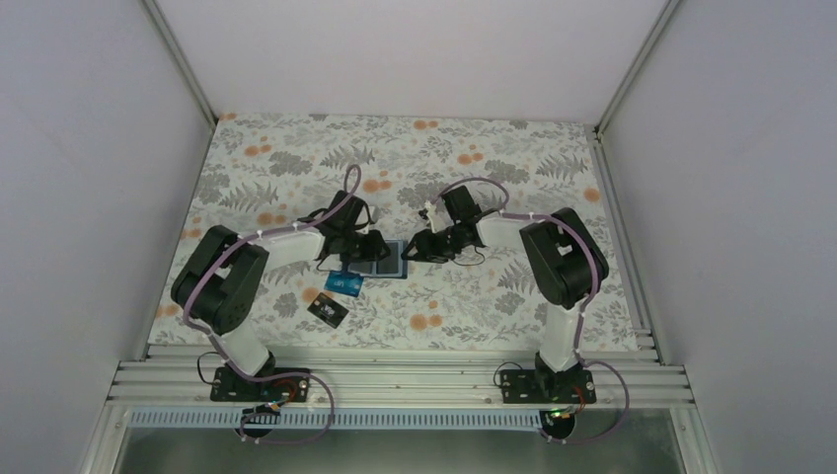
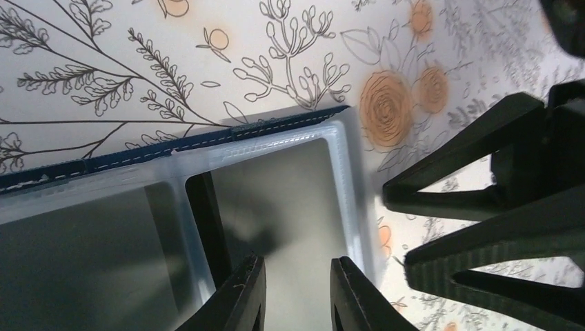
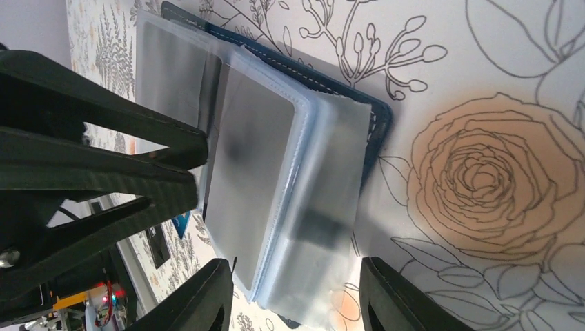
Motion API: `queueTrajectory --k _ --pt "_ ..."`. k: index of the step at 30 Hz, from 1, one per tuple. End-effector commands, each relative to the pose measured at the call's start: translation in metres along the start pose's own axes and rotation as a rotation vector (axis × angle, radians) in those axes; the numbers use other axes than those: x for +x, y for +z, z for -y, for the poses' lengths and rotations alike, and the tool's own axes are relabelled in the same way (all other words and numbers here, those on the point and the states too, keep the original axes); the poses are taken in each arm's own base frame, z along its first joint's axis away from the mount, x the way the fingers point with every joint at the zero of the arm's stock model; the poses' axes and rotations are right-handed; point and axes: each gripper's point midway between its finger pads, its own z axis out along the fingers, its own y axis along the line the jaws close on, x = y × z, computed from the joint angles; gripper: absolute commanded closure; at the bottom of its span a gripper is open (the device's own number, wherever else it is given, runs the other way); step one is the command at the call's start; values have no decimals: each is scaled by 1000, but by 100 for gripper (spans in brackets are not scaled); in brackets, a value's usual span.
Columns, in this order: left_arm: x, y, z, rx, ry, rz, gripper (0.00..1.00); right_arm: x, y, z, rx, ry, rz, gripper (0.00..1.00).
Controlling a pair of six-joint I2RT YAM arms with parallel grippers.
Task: Put the credit cards into the card holder
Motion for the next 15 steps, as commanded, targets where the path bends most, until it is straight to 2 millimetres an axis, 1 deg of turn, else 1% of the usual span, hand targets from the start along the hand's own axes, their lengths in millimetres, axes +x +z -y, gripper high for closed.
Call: queueTrajectory --k 1,7,10,15 --pt "-1 10 -3 -13 25 -3 75 2 8 7 -11 10 -11 51" --pt "11 19 -15 -47 4 -37 81 3 11 1 -70 14 -29 51" --pt "17 22 -20 -54 -9 -49 83 3 10 -7 -113 11 -37 51" --pt "24 23 -25 -56 -30 -55 84 -1 4 -24 -172 -6 -36 54"
